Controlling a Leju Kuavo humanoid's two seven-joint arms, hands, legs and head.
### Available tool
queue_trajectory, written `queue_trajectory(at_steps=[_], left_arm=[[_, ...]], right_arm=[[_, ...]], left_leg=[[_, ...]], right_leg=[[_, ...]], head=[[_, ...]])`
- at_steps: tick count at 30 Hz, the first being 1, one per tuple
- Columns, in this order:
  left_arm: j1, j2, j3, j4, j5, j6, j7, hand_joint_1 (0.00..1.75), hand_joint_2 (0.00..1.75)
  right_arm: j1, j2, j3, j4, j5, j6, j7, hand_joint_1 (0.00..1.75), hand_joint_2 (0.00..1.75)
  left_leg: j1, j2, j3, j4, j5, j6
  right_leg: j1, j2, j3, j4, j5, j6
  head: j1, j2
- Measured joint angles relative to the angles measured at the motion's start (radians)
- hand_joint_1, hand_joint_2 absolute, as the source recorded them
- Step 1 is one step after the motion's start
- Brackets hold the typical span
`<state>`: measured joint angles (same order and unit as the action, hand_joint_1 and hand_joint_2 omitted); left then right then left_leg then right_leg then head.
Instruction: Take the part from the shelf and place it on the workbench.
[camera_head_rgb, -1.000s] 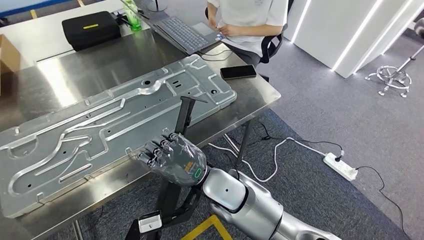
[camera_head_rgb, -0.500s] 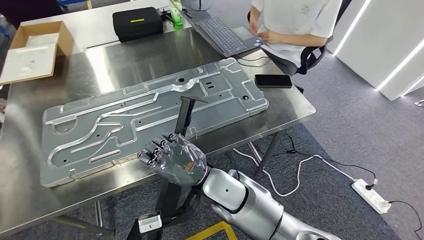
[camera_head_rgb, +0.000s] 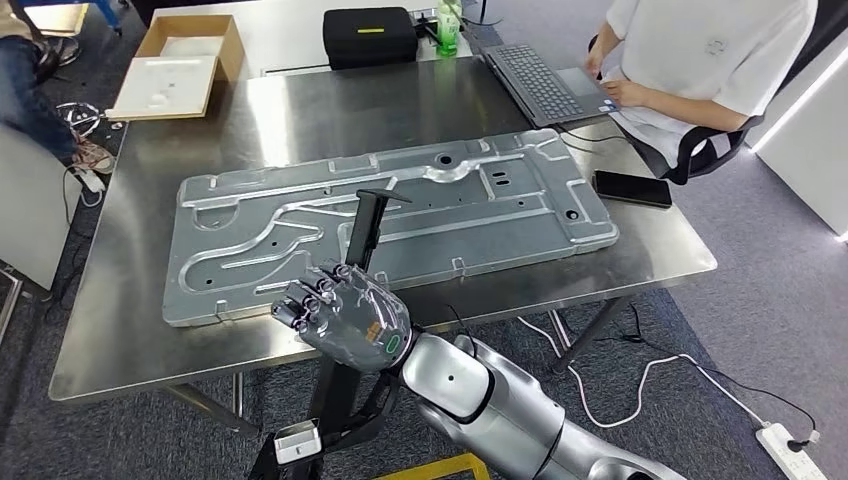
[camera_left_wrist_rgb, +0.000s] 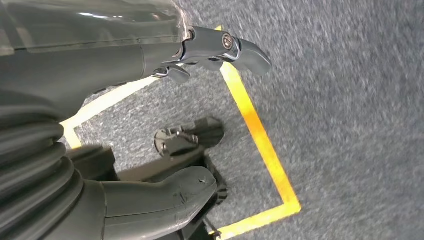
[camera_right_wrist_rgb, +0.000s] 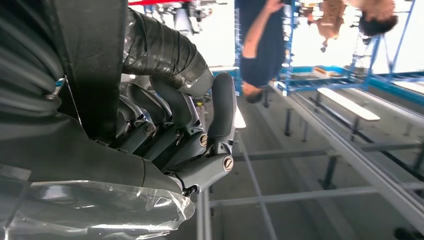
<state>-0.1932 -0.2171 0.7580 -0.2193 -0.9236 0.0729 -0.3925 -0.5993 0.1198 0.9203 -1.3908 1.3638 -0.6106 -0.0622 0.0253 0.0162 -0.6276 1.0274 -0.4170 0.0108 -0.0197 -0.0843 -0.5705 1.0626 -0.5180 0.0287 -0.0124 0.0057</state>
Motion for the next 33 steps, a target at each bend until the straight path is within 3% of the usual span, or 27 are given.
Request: queue_trajectory(at_steps=[2,3,4,5,6,9,11,13,15,17,19,20,21,23,25,28,30,31,33], left_arm=[[-0.004,-0.001,0.0,0.0,0.0,0.0,-0.001,0.0,1.75],[-0.005,-0.001,0.0,0.0,0.0,0.0,-0.001,0.0,1.75],[-0.005,-0.001,0.0,0.0,0.0,0.0,-0.001,0.0,1.75],[-0.005,-0.001,0.0,0.0,0.001,0.0,-0.001,0.0,1.75],[-0.004,-0.001,0.0,0.0,0.001,0.0,-0.001,0.0,1.75],[-0.004,-0.005,0.0,0.0,0.003,0.0,-0.001,0.0,1.75],[-0.003,-0.008,0.0,0.0,0.003,0.0,-0.002,0.0,1.75],[0.0,-0.007,0.0,0.0,0.003,0.0,-0.002,0.0,1.75],[0.002,-0.007,0.0,0.0,0.003,0.001,-0.003,0.0,1.75],[-0.001,-0.006,0.0,0.0,0.003,0.001,-0.004,0.0,1.75],[-0.002,-0.006,0.0,0.0,0.003,0.001,-0.005,0.0,1.75],[-0.001,-0.006,0.0,0.0,0.003,0.001,-0.006,0.0,1.75],[0.001,-0.006,0.0,0.0,0.003,0.001,-0.006,0.0,1.75],[0.002,-0.005,0.0,0.0,0.002,0.001,-0.006,0.0,1.75],[0.0,-0.004,-0.001,0.0,0.0,0.0,-0.006,0.0,1.75],[0.001,-0.004,-0.003,0.0,-0.009,0.0,-0.004,0.0,1.75],[0.001,-0.005,-0.007,0.0,-0.015,-0.002,-0.003,0.0,1.75],[-0.001,-0.006,-0.009,0.0,-0.017,-0.002,-0.002,0.0,1.75],[-0.002,-0.006,-0.011,0.0,-0.019,-0.003,-0.002,0.0,1.75]], right_arm=[[-0.001,-0.002,0.0,0.001,0.0,0.0,0.0,1.75,1.75],[0.0,-0.004,0.0,0.001,0.0,0.0,0.0,1.75,1.75],[0.002,-0.006,0.0,0.002,0.0,0.0,0.0,1.75,1.75],[0.004,-0.008,0.0,0.003,0.0,0.0,0.0,1.75,1.75],[0.005,-0.009,0.0,0.003,0.0,0.0,0.0,1.75,1.75],[0.003,-0.01,0.0,0.003,0.001,0.0,0.001,1.75,1.75],[0.003,-0.011,0.0,0.003,0.003,-0.001,0.003,1.75,1.75],[0.003,-0.011,0.0,0.003,0.005,-0.001,0.008,1.75,1.75],[0.001,-0.011,0.0,0.003,0.01,-0.002,0.019,1.75,1.75],[0.0,-0.016,-0.005,0.003,0.009,-0.003,0.032,1.75,1.75],[-0.002,-0.027,-0.022,0.003,-0.002,-0.002,0.041,1.75,1.75],[-0.004,-0.033,-0.035,0.003,-0.012,0.0,0.043,1.75,1.75],[-0.008,-0.04,-0.051,0.003,-0.023,0.004,0.045,1.75,1.75],[-0.025,-0.053,-0.085,0.003,-0.054,0.026,0.045,1.75,1.75],[-0.051,-0.068,-0.118,0.006,-0.099,0.062,0.037,1.75,1.75],[-0.097,-0.091,-0.157,0.027,-0.168,0.128,0.003,1.75,1.75],[-0.131,-0.106,-0.183,0.052,-0.206,0.167,-0.025,1.75,1.75],[-0.146,-0.112,-0.196,0.065,-0.22,0.181,-0.036,1.75,1.75],[-0.167,-0.122,-0.215,0.089,-0.236,0.197,-0.051,1.75,1.75]], left_leg=[[0.0,-0.02,0.0,-0.001,0.002,0.01],[-0.002,-0.032,-0.001,-0.001,0.002,0.013],[-0.004,-0.046,-0.001,-0.001,0.002,0.014],[-0.006,-0.061,-0.001,-0.001,0.002,0.015],[-0.008,-0.076,0.0,-0.001,0.002,0.015],[-0.01,-0.113,0.001,0.001,0.003,0.013],[-0.007,-0.128,-0.004,0.001,0.005,0.003],[-0.004,-0.136,-0.007,-0.002,0.006,-0.011],[-0.007,-0.1,-0.018,0.023,-0.015,-0.021],[-0.009,-0.047,-0.062,0.125,-0.072,-0.027],[-0.005,-0.029,-0.117,0.244,-0.12,-0.033],[-0.003,-0.026,-0.126,0.266,-0.12,-0.036],[-0.001,-0.024,-0.113,0.245,-0.101,-0.038],[0.002,-0.019,-0.042,0.116,-0.043,-0.038],[-0.001,-0.018,0.009,0.02,-0.017,-0.029],[-0.006,-0.021,0.01,0.008,-0.015,-0.01],[-0.004,-0.022,0.01,0.002,-0.009,0.002],[-0.003,-0.022,0.011,-0.001,-0.007,0.008],[-0.004,-0.022,0.01,-0.002,-0.006,0.013]], right_leg=[[-0.002,0.057,-0.053,0.115,-0.062,0.001],[-0.001,0.071,-0.089,0.184,-0.09,0.0],[0.0,0.078,-0.118,0.234,-0.101,-0.002],[0.001,0.081,-0.132,0.252,-0.094,-0.005],[0.002,0.084,-0.128,0.23,-0.067,-0.01],[0.008,0.128,-0.051,0.039,0.037,-0.034],[0.012,0.149,-0.028,-0.022,0.053,-0.042],[0.011,0.142,-0.024,-0.032,0.057,-0.043],[0.006,0.129,-0.014,-0.047,0.064,-0.049],[0.005,0.112,-0.007,-0.055,0.066,-0.055],[0.007,0.095,-0.007,-0.054,0.065,-0.056],[0.007,0.089,-0.008,-0.052,0.063,-0.056],[0.007,0.084,-0.008,-0.049,0.062,-0.053],[0.006,0.078,-0.009,-0.04,0.055,-0.046],[0.008,0.074,-0.013,-0.03,0.05,-0.036],[0.011,0.073,-0.017,-0.03,0.052,-0.022],[0.007,0.073,-0.026,-0.011,0.037,-0.012],[0.006,0.075,-0.042,0.023,0.017,-0.008],[0.006,0.077,-0.102,0.144,-0.041,-0.003]], head=[[0.0,0.0],[0.0,0.0],[0.0,0.0],[0.0,0.0],[0.0,0.0],[0.0,0.0],[0.0,0.0],[0.0,0.0],[0.0,0.0],[-0.002,0.0],[-0.002,0.0],[-0.002,0.0],[-0.002,0.0],[-0.002,0.0],[-0.002,0.0],[-0.002,0.0],[-0.002,0.0],[-0.002,0.0],[-0.002,0.0]])
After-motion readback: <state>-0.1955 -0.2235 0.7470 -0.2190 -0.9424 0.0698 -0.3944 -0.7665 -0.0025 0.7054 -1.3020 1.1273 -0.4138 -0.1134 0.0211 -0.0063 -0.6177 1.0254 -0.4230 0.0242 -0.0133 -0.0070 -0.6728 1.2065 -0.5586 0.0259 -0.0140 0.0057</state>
